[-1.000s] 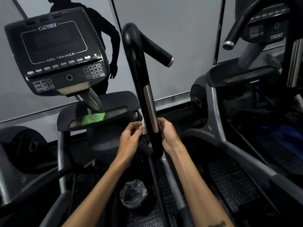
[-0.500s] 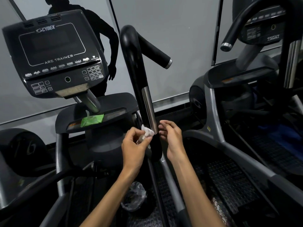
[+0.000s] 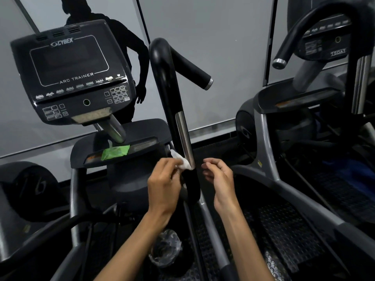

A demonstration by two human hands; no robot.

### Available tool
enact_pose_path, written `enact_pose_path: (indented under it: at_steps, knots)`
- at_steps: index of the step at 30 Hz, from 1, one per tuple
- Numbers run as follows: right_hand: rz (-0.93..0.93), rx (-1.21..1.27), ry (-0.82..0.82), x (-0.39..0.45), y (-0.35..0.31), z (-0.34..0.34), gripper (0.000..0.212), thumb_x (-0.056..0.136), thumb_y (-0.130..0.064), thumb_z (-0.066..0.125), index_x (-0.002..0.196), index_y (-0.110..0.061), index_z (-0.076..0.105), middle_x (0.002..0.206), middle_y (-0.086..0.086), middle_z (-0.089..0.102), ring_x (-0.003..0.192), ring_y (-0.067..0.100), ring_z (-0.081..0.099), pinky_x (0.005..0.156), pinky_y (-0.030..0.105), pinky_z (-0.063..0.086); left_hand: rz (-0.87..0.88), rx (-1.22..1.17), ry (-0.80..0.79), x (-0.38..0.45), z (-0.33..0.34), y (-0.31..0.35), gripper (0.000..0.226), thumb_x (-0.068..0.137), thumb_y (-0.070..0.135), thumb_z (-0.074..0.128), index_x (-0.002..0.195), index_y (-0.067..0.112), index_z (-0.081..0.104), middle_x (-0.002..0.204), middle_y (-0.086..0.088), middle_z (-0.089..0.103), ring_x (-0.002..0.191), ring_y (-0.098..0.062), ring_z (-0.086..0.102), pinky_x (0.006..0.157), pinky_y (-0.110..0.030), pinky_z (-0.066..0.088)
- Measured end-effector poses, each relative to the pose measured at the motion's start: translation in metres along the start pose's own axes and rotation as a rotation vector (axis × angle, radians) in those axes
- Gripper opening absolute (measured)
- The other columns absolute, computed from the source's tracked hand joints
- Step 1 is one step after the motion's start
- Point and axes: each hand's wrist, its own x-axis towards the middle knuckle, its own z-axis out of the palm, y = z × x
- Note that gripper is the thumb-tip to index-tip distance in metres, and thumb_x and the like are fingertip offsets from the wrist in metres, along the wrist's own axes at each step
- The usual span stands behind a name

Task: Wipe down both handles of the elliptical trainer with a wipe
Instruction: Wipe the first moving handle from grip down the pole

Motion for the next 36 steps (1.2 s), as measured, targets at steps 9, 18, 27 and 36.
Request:
enact_pose_path:
  at_steps: [9,18,27,36]
  knots:
    - [-0.057,-0.051,0.000,-0.010,0.008,0.021,0.014,0.089,-0.013,0.064,0.084,-0.023,0.074,0.085,0.005,0.073,0.083,0.020,0.066,0.076,0.035,0.056,-0.030,-0.078,0.001,-0.002,0.002,0.001,0.015,0.082,-0.005,0.078,0.091,0.007,0.075,0.092,0.002,0.063,0.079,-0.009,0.062,0.068,-0.028,0.054]
    - [-0.132,-0.100,0.040,-0.015,0.002,0.026,0.012,0.085,-0.023,0.064,0.083,-0.029,0.074,0.086,0.000,0.074,0.087,0.023,0.068,0.089,0.053,0.054,-0.115,-0.181,-0.012,0.008,0.001,0.000,0.024,0.080,-0.010,0.075,0.088,0.013,0.075,0.089,0.005,0.066,0.082,-0.010,0.066,0.068,-0.034,0.056]
    - [-0.128,-0.023,0.157,-0.022,0.005,0.039,0.017,0.093,-0.018,0.061,0.084,-0.027,0.073,0.092,0.007,0.074,0.095,0.032,0.069,0.091,0.053,0.055,-0.456,-0.272,-0.122,-0.003,-0.002,0.004,0.019,0.083,0.008,0.081,0.083,0.022,0.068,0.082,0.006,0.070,0.077,-0.011,0.068,0.072,-0.039,0.060]
    - [-0.171,0.042,0.188,-0.030,0.000,0.043,0.014,0.093,-0.008,0.065,0.086,-0.019,0.070,0.090,0.001,0.068,0.085,0.009,0.060,0.077,0.021,0.046,-0.675,-0.609,-0.081,0.016,0.010,0.014,0.012,0.103,0.025,0.057,0.113,0.026,0.063,0.076,0.011,0.061,0.069,-0.006,0.054,0.068,-0.030,0.046]
